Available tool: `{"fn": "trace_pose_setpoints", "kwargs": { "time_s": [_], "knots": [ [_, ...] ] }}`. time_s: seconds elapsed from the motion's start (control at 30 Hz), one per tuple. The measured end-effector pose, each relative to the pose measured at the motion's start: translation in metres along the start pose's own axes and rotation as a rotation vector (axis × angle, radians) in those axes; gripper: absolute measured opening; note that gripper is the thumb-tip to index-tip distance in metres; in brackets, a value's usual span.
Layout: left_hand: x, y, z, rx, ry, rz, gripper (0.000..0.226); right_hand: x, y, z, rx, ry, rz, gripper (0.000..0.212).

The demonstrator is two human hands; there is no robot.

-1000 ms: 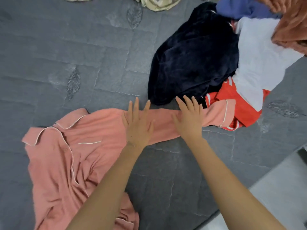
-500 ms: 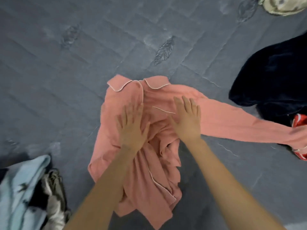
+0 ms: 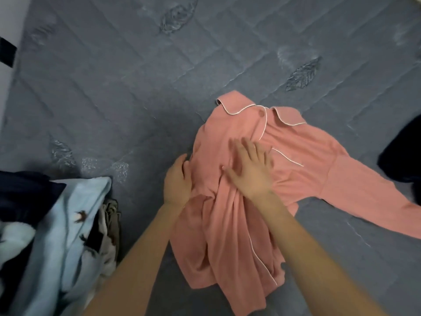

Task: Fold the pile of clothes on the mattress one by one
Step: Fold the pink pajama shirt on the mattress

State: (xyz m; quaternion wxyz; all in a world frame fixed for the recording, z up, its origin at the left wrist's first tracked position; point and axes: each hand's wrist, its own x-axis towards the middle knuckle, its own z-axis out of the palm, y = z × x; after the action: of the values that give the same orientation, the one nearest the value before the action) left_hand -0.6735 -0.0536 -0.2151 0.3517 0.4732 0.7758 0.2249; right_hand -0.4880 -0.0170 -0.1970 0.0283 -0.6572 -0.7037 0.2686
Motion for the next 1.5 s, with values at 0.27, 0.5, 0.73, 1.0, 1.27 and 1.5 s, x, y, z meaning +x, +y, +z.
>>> {"fn": "trace_pose_setpoints", "kwargs": {
  "time_s": [0.27, 0.5, 0.73, 1.0, 1.27, 1.5],
  "knots": [
    [0.040, 0.012, 0.010, -0.486, 0.012, -0.302, 0.013, 0.051, -0.014, 0.011, 0.021, -0.016, -0.221, 0.060],
    [0.067, 0.020, 0.021, -0.337, -0.248, -0.160, 0.013, 0.094, -0.027, 0.009, 0.074, 0.068, -0.370, 0.044],
    [0.067, 0.028, -0.004, -0.395, -0.223, 0.044, 0.025, 0.108, -0.047, 0.000, -0.064, -0.120, -0.412, 0.047],
    [0.084, 0.027, -0.044, -0.381, -0.442, -0.193, 0.026, 0.121, -0.062, -0.009, 0.114, 0.129, -0.267, 0.014],
    [0.091, 0.016, -0.061, -0.465, -0.250, -0.253, 0.030, 0.129, -0.074, -0.012, 0.002, 0.004, -0.071, 0.026],
    [0.099, 0.020, -0.074, -0.427, -0.181, -0.012, 0.024, 0.127, -0.109, -0.007, 0.244, -0.292, -0.333, 0.014]
  ]
}}
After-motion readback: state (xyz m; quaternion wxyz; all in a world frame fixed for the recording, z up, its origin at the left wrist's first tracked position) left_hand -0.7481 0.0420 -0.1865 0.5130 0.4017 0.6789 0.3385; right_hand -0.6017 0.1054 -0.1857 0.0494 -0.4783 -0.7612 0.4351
